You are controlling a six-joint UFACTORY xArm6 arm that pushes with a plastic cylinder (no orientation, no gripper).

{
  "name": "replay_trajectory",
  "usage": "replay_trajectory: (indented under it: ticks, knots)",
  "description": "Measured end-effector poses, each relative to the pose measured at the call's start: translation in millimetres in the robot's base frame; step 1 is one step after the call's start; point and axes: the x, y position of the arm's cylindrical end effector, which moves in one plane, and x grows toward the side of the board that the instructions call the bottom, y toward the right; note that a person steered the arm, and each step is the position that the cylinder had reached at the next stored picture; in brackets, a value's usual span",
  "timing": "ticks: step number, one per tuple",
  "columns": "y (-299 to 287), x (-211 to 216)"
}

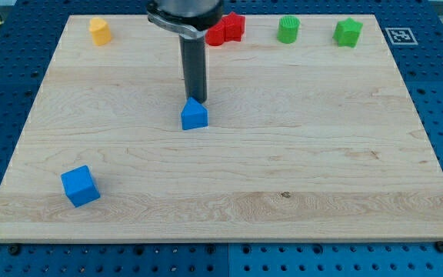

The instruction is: Move blue triangle below red circle

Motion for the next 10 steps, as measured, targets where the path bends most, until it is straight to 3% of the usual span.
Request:
replay_trajectory:
  ticks: [2,3,4,7,8,9,10]
  knots:
    - [56,28]
    - [51,68]
    - [12,69]
    - [-93,-51]
    - [-91,-13]
    - [-53,21]
    - [-4,8]
